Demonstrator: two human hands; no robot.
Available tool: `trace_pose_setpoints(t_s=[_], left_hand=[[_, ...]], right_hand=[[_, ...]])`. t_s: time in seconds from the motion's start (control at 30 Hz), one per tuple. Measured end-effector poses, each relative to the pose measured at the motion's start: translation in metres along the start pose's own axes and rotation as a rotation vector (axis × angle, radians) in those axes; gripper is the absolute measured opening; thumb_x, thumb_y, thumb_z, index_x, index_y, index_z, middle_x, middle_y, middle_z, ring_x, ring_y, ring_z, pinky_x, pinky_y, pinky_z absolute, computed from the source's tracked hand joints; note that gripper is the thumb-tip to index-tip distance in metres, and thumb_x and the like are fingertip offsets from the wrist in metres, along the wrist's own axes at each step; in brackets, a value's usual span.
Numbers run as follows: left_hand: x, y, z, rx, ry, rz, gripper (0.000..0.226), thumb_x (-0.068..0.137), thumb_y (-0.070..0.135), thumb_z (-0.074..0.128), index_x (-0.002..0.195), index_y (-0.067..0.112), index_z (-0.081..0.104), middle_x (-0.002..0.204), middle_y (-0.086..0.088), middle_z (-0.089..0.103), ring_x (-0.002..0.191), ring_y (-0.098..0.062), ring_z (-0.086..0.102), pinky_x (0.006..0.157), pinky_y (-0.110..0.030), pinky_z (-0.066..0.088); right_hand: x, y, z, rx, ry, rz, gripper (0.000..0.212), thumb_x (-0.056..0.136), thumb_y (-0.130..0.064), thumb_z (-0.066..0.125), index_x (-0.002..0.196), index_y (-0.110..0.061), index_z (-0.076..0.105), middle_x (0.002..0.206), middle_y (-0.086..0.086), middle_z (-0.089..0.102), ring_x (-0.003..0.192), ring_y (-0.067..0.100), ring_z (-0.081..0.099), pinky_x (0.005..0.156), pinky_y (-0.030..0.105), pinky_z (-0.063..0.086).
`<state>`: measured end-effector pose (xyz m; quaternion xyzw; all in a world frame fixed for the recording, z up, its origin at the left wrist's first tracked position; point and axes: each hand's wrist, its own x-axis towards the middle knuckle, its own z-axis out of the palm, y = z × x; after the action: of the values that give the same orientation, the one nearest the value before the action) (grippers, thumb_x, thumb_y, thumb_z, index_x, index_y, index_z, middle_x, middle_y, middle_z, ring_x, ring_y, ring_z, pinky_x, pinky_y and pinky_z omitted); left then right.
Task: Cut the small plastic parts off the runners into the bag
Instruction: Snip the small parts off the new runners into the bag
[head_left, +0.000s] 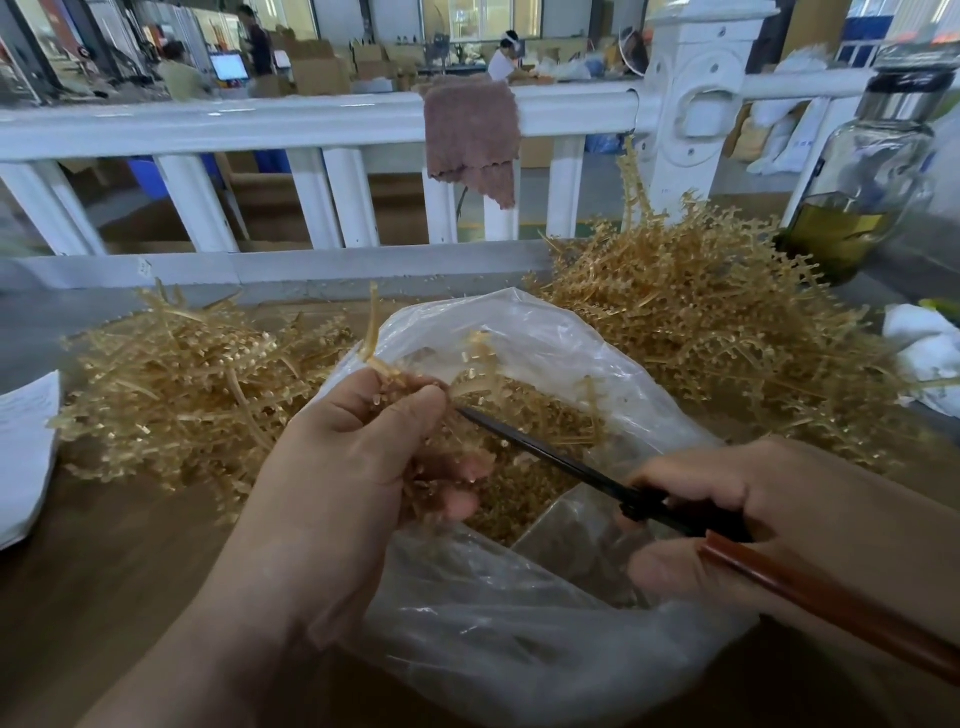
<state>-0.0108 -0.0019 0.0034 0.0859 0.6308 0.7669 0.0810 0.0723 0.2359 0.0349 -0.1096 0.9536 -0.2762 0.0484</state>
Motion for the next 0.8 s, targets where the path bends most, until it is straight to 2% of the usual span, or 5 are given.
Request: trace_pose_setpoints(t_s=[0.23,0.4,0.5,0.7,0.8], left_hand=[[-0.001,-0.005,0.005,-0.006,0.028,0.071,0.011,0.070,0.031,0.075,0.074,0.021,0.073,0.072,-0.012,0.071,0.063,-0.021,0.071,0.053,-0.027,0.055],[0.000,-0.004,0.006,-0.126,0.014,0.000,0.006,0.073,0.024,0.075,0.075,0.021,0.070,0.080,-0.009,0.070,0.067,-0.025,0.074,0.052,-0.031,0.056],[0.000,-0.003,0.006,-0.176,-0.008,-0.062,0.005,0.079,0.022,0.071,0.074,0.020,0.071,0.080,-0.008,0.072,0.070,-0.025,0.076,0.059,-0.034,0.060],[0.000,-0.004,0.008,-0.206,-0.029,-0.052,0.005,0.081,0.022,0.071,0.081,0.017,0.069,0.079,-0.005,0.071,0.076,-0.018,0.070,0.085,-0.044,0.060],[-0.001,-0.003,0.011,-0.215,-0.024,-0.022,0.009,0.080,0.021,0.070,0.071,0.021,0.068,0.076,-0.002,0.066,0.072,-0.015,0.064,0.079,-0.037,0.056]], right_hand=[[0.000,-0.007,0.006,-0.059,0.106,0.026,0.064,0.073,-0.091,0.042,0.103,-0.038,0.061,0.076,-0.014,0.066,0.065,0.005,0.063,0.060,0.026,0.048],[0.001,-0.009,0.007,-0.110,0.203,0.061,0.053,0.074,-0.080,0.048,0.096,-0.033,0.059,0.075,-0.016,0.063,0.068,0.001,0.060,0.069,0.015,0.043],[0.001,-0.010,0.008,-0.137,0.190,0.059,0.045,0.077,-0.073,0.052,0.090,-0.030,0.059,0.074,-0.018,0.061,0.064,0.000,0.058,0.061,0.012,0.042],[0.001,-0.005,0.007,-0.173,0.183,0.024,0.049,0.077,-0.074,0.050,0.090,-0.028,0.060,0.072,-0.010,0.060,0.065,0.007,0.058,0.063,0.021,0.042],[0.000,-0.004,0.006,-0.179,0.192,0.004,0.049,0.077,-0.074,0.051,0.091,-0.028,0.061,0.071,-0.009,0.060,0.067,0.008,0.058,0.063,0.022,0.043]])
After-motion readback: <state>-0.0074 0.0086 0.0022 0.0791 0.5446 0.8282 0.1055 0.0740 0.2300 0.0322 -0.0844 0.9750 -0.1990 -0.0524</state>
